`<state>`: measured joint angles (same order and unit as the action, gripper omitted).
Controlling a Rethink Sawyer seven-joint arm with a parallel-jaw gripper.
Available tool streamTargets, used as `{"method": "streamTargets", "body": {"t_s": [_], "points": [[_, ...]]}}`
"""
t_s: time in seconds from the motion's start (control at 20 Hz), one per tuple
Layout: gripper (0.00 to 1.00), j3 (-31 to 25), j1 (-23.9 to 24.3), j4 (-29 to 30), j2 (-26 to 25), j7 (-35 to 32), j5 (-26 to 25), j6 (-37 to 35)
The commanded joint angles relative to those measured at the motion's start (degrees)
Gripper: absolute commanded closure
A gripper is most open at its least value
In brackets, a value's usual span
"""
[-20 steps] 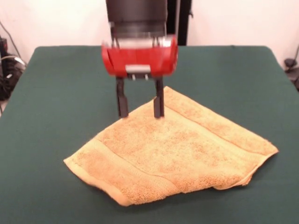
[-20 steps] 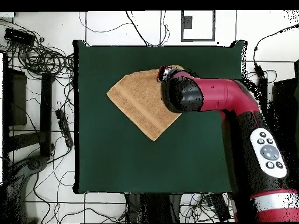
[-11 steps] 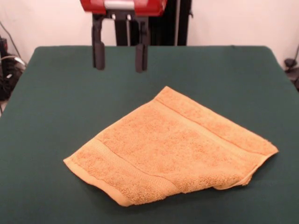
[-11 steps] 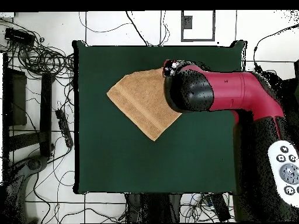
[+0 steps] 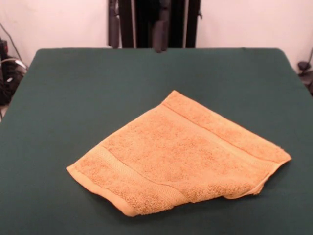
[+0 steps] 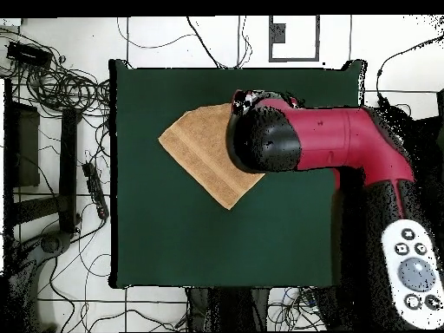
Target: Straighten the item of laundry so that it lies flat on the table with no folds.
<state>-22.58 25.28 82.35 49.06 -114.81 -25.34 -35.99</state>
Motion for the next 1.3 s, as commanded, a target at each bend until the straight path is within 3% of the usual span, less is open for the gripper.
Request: {"method": "streamTargets", "body": {"t_s": [0.05,0.55,0.8,1.3], "points": [[0.0,2.3,-6.5,10.1,-3.4,-8.5,1.0,-1.6],[0.0,6.1,-10.0,10.8,-7.2,-10.3,1.7,2.9],[0.0,6.0,-9.1,9.9,-11.7,-8.3,1.9,6.6],[0.0,7.1,-9.2,8.7,-15.8,-8.9,3.2,11.0]]}}
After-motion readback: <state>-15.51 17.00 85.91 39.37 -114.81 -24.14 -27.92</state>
